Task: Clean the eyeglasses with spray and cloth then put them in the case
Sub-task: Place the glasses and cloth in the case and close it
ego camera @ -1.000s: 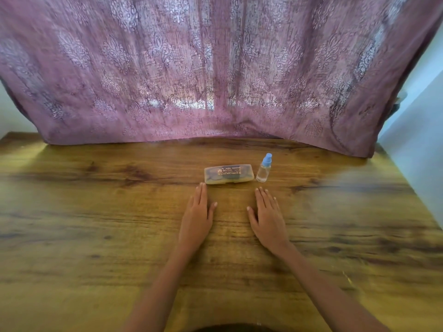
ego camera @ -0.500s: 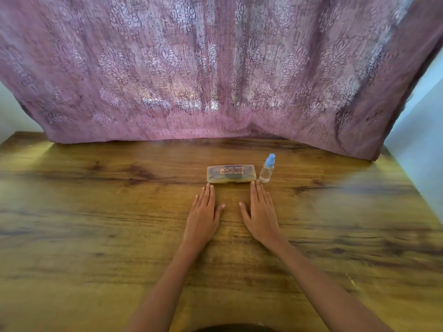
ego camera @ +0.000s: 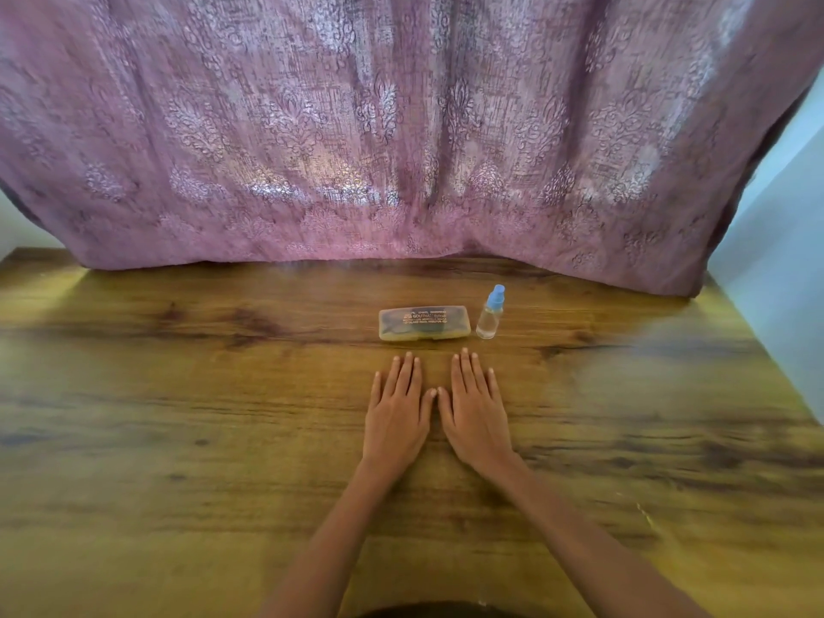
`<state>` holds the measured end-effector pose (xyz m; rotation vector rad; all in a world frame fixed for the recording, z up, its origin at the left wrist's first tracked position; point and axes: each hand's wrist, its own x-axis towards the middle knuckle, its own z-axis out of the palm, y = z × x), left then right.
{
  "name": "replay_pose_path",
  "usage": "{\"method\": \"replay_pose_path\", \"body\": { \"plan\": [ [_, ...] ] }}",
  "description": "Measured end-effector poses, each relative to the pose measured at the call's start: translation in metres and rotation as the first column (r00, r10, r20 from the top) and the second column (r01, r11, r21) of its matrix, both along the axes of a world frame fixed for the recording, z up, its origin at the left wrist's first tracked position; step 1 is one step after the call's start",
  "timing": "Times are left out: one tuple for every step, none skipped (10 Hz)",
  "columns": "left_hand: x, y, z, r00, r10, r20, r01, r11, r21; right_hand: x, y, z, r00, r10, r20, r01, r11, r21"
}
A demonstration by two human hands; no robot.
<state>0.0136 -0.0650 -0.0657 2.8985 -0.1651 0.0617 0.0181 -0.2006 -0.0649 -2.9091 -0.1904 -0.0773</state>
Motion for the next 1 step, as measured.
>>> {"method": "replay_pose_path", "body": {
  "plan": [
    [0.0003,-0.002,0.0058,1.0,-0.004,-0.003,0.004,1.0,0.004,0.0007,0.0011,0.004,1.0,-0.009,-0.007,0.009,1.0,0.015]
  ]
}}
